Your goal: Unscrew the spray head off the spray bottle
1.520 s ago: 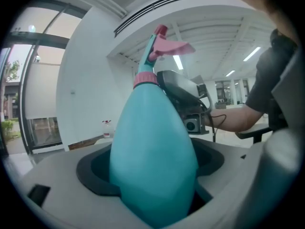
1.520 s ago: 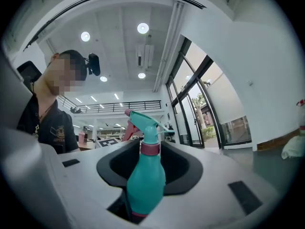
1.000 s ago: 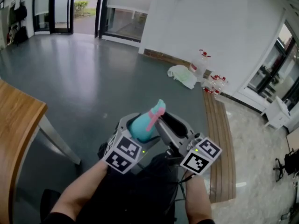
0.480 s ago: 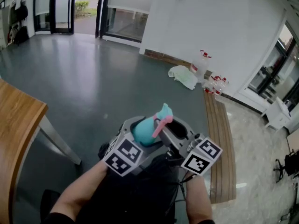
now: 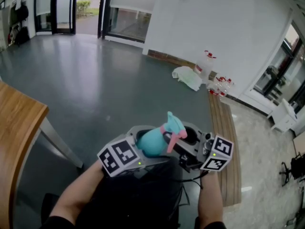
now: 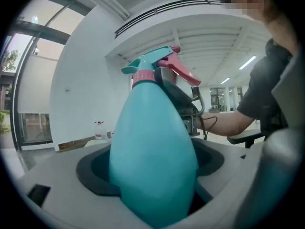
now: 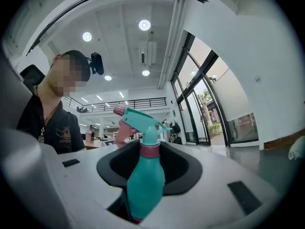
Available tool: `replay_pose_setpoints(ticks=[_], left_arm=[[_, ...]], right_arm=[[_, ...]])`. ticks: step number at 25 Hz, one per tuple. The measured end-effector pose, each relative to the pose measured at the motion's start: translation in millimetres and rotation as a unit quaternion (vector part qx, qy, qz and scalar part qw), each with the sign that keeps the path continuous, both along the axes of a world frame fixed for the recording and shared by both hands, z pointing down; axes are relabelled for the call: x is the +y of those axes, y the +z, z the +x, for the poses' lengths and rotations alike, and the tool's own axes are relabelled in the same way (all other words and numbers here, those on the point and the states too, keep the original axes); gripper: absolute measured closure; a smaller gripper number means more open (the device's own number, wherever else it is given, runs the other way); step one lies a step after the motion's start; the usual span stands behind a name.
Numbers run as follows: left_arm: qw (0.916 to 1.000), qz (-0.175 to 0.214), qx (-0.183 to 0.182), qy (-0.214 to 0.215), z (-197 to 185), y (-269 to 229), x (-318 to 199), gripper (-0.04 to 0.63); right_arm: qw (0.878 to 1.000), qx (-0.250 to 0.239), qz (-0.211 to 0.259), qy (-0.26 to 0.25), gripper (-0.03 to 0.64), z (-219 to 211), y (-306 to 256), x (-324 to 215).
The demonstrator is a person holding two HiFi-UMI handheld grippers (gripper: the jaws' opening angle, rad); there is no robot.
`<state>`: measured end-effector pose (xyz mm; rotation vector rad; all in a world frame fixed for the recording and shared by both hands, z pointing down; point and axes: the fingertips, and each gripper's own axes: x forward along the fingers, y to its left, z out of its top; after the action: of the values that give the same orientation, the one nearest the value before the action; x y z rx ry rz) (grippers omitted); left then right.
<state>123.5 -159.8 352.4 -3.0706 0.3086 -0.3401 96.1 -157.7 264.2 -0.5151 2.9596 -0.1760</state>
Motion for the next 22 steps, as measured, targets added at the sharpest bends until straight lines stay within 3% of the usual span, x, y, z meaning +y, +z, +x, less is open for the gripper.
replay_pose_setpoints(ticks=[7, 11, 14, 18, 22], left_arm=[[0.9994, 0.006, 0.013, -0.033, 0.1, -2.1, -10.4, 0.16], [0.9968, 0.0, 0.04, -0.069, -5.7, -12.1, -22.8, 0.16], [0.99, 0.002, 0.042, -0.135, -18.6, -13.7, -44.7, 0.16], [0.9742, 0.0, 0.026, -0.224, -38.5, -5.0, -73.8, 0.16], [0.9644, 0.008, 0.02, -0.263, -45.8, -0.8, -84.1, 0.16]], right_arm=[[0.999, 0.011, 0.016, 0.045, 0.459, 5.3, -0.6, -6.6], [0.997, 0.022, 0.018, 0.078, 0.453, 15.0, -2.6, -13.1], [0.993, 0.021, 0.014, 0.115, 0.453, 24.8, -5.9, -18.5], [0.987, 0.028, 0.021, 0.155, 0.465, 20.1, -21.5, -14.4], [0.988, 0.033, 0.03, 0.15, 0.527, -4.4, -36.0, -0.4]])
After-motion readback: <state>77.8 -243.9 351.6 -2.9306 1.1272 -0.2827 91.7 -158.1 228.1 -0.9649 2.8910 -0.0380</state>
